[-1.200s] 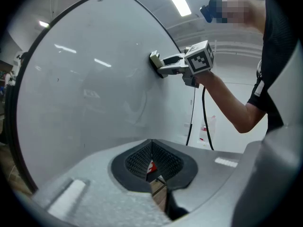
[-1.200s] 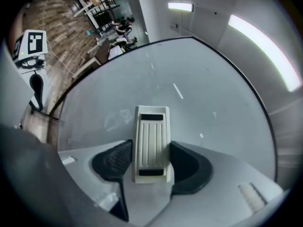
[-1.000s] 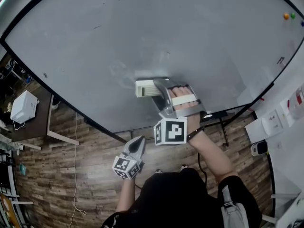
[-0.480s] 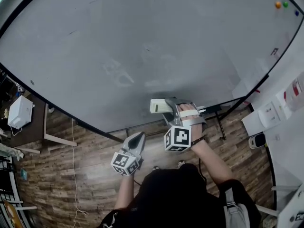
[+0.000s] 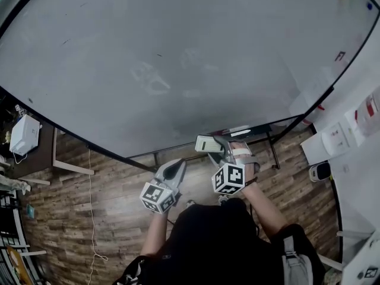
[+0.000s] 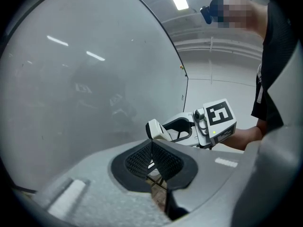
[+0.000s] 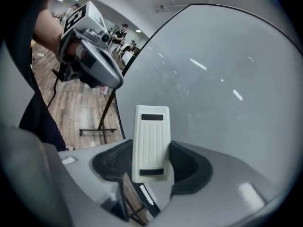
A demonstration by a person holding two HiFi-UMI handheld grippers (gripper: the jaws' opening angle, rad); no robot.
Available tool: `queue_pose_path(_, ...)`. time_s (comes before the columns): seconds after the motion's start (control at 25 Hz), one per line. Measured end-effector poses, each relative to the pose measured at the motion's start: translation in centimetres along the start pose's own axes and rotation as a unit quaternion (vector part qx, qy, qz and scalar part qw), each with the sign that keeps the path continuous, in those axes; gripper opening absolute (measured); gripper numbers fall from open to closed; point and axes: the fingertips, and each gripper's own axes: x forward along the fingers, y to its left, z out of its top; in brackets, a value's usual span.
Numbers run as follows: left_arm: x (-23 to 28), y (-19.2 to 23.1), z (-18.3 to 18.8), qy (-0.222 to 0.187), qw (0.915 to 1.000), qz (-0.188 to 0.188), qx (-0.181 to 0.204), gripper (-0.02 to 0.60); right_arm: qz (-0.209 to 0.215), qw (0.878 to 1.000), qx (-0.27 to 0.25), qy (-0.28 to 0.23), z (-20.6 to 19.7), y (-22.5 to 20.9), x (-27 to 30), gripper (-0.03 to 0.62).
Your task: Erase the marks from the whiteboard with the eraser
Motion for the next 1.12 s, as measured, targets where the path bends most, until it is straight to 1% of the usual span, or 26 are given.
queue_pose_path(0.12, 0.5, -1.3, -0.4, 0.002, 1.0000, 0.004, 0.003, 0.009, 0.032, 0.996, 0.077, -0.044, -1.4, 0.9, -1.0, 0.247)
queue_pose_path(0.24, 0.8, -2.6, -0.8, 0.004, 0.9999, 0.011, 0.004, 0.009, 0.057, 0.984, 0.152, -0.078, -3.0, 1.4, -2.1, 0.247)
queue_pose_path(0.32, 1.0, -3.5, -1.0, 0.003, 0.9999, 0.017, 0.003, 0.009, 0.069, 0.975, 0.186, -0.096, -4.1, 1.6, -2.9, 0.247)
queue_pose_path(0.4, 1.1, -4.4, -1.4, 0.001, 0.9997, 0.023, 0.003, 0.009, 0.080, 0.967, 0.210, -0.118, -5.1, 1.8, -3.8, 0.247)
queue_pose_path(0.6, 0.9, -6.9, -2.9, -0.002, 0.9989, 0.045, -0.011, 0.009, 0.109, 0.951, 0.237, -0.168, -7.1, 3.1, -6.2, 0.245)
queue_pose_path(0.68, 0.7, -7.9, -3.3, -0.007, 0.9983, 0.053, -0.021, 0.009, 0.117, 0.947, 0.238, -0.183, -7.6, 3.7, -7.3, 0.245)
queue_pose_path(0.76, 0.3, -9.0, -3.9, -0.009, 0.9983, 0.051, -0.025, 0.009, 0.117, 0.944, 0.239, -0.194, -7.8, 4.1, -8.3, 0.245)
queue_pose_path(0.88, -0.8, -10.4, -4.6, -0.006, 0.9988, 0.042, -0.024, 0.009, 0.108, 0.939, 0.256, -0.205, -7.7, 4.6, -9.9, 0.244)
queue_pose_path(1.0, -2.4, -11.2, -4.6, -0.009, 0.9993, 0.033, -0.016, 0.009, 0.089, 0.933, 0.275, -0.216, -7.1, 5.1, -11.5, 0.244)
queue_pose_path(1.12, -4.8, -11.8, -4.4, -0.008, 0.9996, 0.025, -0.006, 0.009, 0.069, 0.930, 0.287, -0.221, -6.0, 5.8, -12.9, 0.242)
